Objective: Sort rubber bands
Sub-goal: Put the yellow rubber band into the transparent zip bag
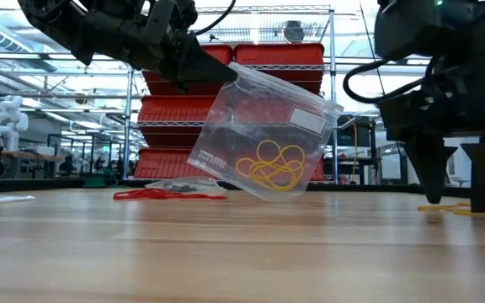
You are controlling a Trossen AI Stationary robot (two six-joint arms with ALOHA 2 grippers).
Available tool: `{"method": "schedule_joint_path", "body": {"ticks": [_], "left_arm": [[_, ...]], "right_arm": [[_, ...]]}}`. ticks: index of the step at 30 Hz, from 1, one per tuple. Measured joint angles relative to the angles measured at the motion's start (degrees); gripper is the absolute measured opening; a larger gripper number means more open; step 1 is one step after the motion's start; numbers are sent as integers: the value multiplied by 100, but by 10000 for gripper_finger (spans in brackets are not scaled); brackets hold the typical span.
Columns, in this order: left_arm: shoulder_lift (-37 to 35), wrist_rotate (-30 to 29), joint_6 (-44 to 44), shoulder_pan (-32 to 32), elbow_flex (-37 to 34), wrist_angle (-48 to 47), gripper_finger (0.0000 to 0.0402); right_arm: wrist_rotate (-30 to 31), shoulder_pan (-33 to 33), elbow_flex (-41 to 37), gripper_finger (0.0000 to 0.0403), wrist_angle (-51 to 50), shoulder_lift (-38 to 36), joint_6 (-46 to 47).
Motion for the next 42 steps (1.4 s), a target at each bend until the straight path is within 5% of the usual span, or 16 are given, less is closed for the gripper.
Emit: {"method": "schedule_joint_path", "body": {"ticks": [8,20,35,42], "left_arm": [[0,0,0,1,0,1,2],[0,0,0,1,0,1,2],[0,0,8,1,0,-31,2],[0,0,94,1,0,-51,2]], "right_arm": [[-457,-337,-27,195,173,2,60],[-632,-307,29,8,373,29,60],[-913,0,1689,0,481,71,86],[-23,-25,2719,0,199,70,-486]]}}
